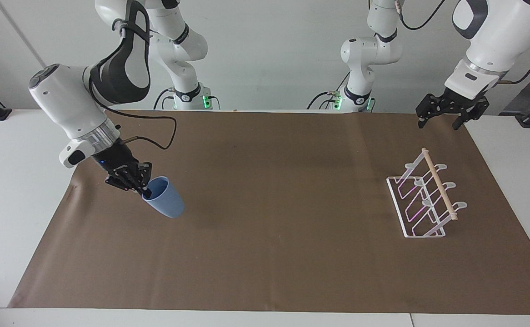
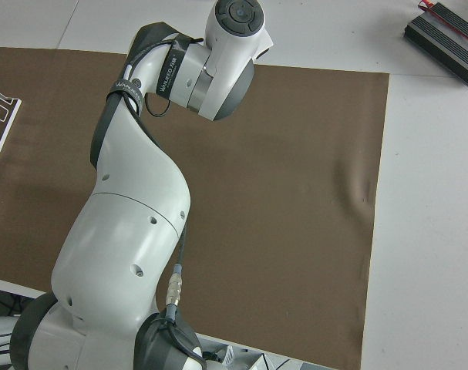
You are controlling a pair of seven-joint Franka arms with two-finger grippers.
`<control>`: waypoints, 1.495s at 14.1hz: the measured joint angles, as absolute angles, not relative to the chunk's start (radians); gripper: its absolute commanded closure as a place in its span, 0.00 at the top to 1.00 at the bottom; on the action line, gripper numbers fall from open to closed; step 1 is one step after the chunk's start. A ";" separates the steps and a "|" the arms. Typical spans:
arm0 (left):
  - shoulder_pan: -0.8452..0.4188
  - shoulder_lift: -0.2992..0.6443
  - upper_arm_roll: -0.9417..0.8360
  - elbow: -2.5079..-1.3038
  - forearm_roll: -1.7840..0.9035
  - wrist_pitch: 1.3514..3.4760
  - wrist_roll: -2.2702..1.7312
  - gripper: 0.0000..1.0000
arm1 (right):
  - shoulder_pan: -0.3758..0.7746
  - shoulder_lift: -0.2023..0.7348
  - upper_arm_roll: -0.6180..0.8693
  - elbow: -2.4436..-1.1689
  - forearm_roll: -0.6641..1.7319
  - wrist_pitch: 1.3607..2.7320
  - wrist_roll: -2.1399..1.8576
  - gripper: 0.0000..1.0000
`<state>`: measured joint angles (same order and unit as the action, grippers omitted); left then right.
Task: Hang cup on cup holder
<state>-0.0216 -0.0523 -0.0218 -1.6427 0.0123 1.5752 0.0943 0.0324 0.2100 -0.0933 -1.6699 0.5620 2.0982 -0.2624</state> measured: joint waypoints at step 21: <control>-0.045 0.142 -0.183 -1.390 -0.449 1.636 -1.169 1.00 | 0.086 0.101 -0.047 -1.844 1.515 1.873 -0.232 0.00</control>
